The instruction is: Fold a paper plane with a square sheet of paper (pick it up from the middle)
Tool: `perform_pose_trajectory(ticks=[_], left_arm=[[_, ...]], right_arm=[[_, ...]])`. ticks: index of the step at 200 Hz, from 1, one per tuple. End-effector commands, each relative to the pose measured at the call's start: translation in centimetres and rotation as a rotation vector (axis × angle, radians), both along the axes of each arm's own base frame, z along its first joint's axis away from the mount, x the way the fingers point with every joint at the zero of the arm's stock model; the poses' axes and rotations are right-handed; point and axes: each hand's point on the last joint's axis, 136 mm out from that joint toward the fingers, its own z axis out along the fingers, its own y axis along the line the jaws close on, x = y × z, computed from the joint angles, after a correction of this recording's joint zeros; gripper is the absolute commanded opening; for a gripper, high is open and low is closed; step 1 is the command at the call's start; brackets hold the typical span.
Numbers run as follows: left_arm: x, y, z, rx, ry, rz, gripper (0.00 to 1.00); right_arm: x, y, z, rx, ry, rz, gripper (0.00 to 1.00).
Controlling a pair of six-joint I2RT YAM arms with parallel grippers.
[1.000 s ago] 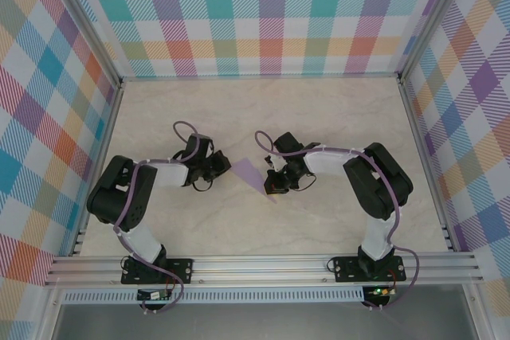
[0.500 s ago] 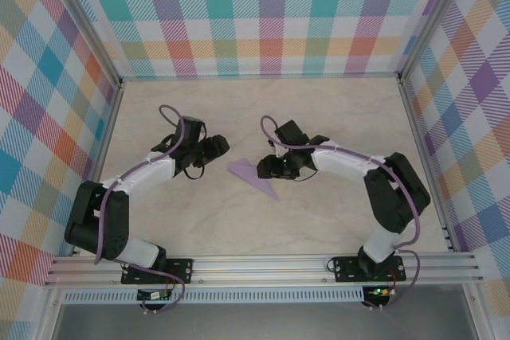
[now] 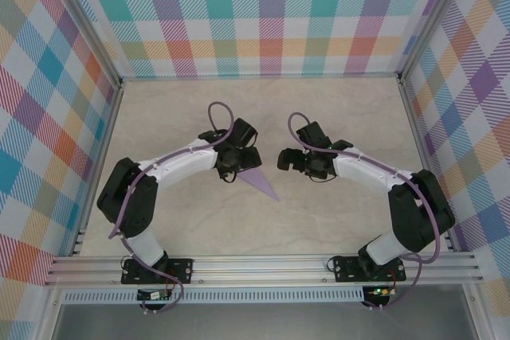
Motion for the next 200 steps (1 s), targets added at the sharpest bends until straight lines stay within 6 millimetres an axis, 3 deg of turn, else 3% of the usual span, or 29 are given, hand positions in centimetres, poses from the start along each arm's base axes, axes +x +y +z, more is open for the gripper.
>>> perform_pose_trajectory(ticks=[1, 58, 97, 147, 200], left_arm=[[-0.5, 0.6, -1.2, 0.109, 0.055, 0.051, 0.85], [-0.7, -1.7, -3.4, 0.173, 0.162, 0.024, 0.84], [-1.0, -1.3, -3.5, 0.199, 0.180, 0.035, 0.80], [-1.7, -0.7, -1.4, 0.133, 0.104, 0.072, 0.66], [-1.9, -1.5, -3.0, 0.106, 0.137, 0.062, 0.47]], right_arm=[[-0.1, -1.6, 0.2, -0.030, -0.010, -0.068, 1.00], [-0.3, -2.4, 0.0, -0.036, -0.005, -0.084, 1.00], [-0.4, -2.4, -0.5, -0.038, 0.011, -0.083, 1.00], [-0.5, -2.0, -1.2, -0.031, 0.039, -0.075, 1.00], [-0.5, -1.9, -1.3, -0.028, 0.048, -0.075, 1.00]])
